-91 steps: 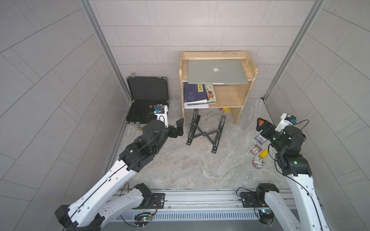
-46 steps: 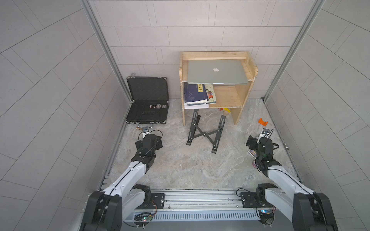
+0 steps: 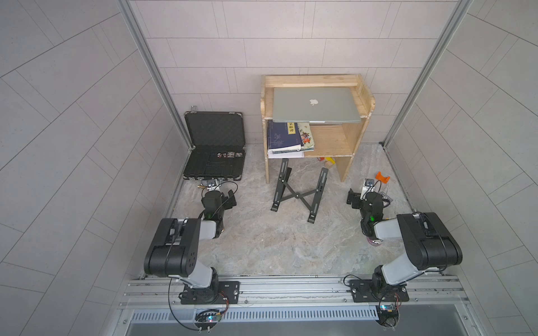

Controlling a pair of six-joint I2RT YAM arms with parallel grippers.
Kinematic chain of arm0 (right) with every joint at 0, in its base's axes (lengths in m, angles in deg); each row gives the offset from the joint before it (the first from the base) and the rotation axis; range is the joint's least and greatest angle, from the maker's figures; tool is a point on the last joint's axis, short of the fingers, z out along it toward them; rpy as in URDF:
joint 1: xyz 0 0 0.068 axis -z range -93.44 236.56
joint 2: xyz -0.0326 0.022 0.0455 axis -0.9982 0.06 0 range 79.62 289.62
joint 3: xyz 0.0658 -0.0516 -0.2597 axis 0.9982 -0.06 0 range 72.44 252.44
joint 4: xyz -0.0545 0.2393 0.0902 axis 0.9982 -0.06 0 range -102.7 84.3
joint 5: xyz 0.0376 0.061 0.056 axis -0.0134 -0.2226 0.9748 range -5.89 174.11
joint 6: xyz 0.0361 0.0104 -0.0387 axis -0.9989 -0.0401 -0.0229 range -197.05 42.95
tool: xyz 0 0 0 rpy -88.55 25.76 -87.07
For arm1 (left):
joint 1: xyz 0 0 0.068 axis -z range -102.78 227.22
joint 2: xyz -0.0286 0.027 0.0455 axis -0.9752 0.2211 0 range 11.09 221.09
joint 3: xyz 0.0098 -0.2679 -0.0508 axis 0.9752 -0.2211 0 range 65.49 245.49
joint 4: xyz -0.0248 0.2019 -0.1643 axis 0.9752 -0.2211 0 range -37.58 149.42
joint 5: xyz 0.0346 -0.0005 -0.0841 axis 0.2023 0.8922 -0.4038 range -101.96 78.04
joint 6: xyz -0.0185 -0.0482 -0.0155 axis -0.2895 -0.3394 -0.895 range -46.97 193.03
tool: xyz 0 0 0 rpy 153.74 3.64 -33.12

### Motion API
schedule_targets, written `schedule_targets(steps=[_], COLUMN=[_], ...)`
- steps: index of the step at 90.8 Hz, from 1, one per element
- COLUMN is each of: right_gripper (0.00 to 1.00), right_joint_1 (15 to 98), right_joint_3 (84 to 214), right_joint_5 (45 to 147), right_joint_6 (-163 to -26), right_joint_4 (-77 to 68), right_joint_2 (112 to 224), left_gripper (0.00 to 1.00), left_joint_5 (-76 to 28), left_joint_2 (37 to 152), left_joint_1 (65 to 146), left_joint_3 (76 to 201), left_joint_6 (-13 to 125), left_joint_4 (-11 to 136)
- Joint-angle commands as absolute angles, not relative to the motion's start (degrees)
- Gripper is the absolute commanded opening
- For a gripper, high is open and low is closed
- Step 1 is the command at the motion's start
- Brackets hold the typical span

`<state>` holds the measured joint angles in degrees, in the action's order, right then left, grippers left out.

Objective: Close the laptop lid and set it aside
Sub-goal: Reset both arms

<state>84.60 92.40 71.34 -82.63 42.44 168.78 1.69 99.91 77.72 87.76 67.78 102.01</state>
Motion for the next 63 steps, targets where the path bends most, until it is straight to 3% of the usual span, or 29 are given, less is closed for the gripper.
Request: schedule_targets(steps=[1,9,63], right_gripper=[1.0,1.0,1.0], right_joint_1=[85.06,85.1,85.25], right_joint_3=[93.4,94.67,94.41], right_joint_5=[71.16,71.19,72.07], right_joint_6=[-82.57,-82.76,-82.38], right_joint_4=[48.09,42.38,43.5], right_joint_2=[168.92,167.18,167.46], left_gripper=[0.99,1.0,1.0], left_joint_5=[-0.78,-0.3,3.07], left_joint_2=[99.02,100.17,98.94], left_joint_1=[78.74,78.9,80.91], left_joint_3=[90.5,90.9,90.78], left_joint_6=[70.15,70.28,70.92], left_joint_4=[103.34,103.04,101.98])
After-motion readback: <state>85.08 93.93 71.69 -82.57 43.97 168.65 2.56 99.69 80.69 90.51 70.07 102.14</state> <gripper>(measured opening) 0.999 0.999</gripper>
